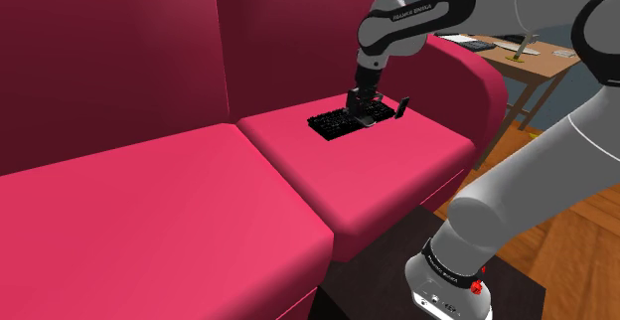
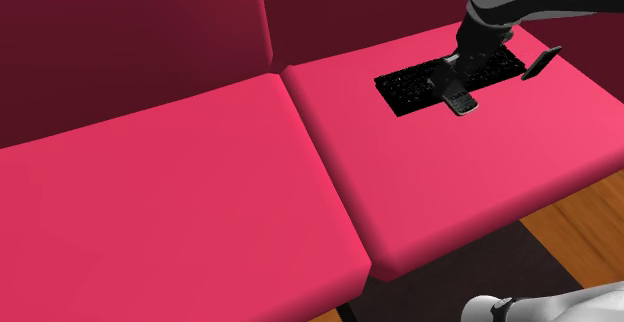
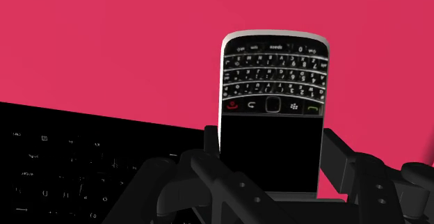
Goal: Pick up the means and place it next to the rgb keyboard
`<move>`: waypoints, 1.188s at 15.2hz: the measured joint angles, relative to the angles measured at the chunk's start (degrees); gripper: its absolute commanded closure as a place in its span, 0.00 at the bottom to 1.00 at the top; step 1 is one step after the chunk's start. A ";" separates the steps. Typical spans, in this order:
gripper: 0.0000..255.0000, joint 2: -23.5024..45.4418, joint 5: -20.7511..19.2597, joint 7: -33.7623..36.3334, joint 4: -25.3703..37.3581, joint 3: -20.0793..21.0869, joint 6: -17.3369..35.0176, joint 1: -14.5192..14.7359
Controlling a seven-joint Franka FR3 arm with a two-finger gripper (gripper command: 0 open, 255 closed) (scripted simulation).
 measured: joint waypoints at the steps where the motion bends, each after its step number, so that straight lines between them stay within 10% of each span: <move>1: 1.00 -0.07 -0.28 -1.24 -0.05 -0.80 -0.03 -0.57; 18: 1.00 9.95 -1.85 -26.38 10.66 -16.12 -1.46 -11.04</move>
